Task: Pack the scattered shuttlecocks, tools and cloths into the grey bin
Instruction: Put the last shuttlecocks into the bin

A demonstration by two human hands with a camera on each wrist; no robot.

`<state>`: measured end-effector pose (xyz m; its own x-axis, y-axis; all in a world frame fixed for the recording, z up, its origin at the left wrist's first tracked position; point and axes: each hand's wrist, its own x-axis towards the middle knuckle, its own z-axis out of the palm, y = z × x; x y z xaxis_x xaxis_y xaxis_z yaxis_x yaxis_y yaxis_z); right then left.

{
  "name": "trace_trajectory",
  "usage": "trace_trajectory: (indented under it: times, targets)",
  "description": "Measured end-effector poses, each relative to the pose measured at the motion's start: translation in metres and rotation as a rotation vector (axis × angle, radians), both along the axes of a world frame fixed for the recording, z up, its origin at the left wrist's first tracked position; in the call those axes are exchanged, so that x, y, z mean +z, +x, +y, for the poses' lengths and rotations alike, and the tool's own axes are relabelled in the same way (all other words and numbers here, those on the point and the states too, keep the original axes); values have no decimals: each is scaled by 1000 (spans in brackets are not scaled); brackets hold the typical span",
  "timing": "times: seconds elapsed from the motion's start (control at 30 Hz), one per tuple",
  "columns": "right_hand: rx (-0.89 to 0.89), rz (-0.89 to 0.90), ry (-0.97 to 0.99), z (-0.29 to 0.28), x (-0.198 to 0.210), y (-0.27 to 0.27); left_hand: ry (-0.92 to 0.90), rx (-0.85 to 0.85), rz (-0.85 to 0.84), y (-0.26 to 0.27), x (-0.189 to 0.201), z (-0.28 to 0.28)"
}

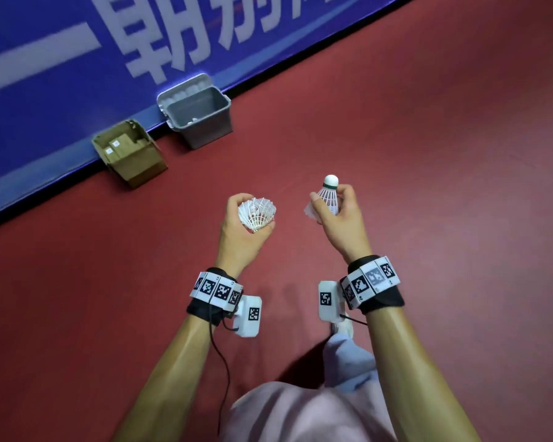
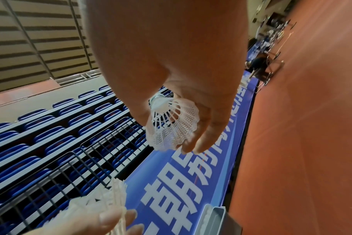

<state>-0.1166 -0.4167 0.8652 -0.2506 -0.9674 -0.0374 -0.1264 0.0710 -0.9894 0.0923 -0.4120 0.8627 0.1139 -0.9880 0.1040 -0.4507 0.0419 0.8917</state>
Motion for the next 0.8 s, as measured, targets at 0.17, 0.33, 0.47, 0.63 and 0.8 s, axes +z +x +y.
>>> trace_trajectory:
  times: [0.17,0.33,0.47,0.63,0.8]
  targets:
    - [109,-12,-38,-102,10,-36,-24,132,-18,-32,11,-75]
    - [185,-42,-110,-196,31,-61,-48,237,-75,-57,29,-136]
    - [250,-100,-99,-252,26,-52,-35,304,-74,-58,33,-174]
    - [340,-124,-93,-325,20,-23,-37,416,-65,-35,29,-228]
    - [369,-103,-104,-418,13,9,-56,460,-35,-2,13,-310]
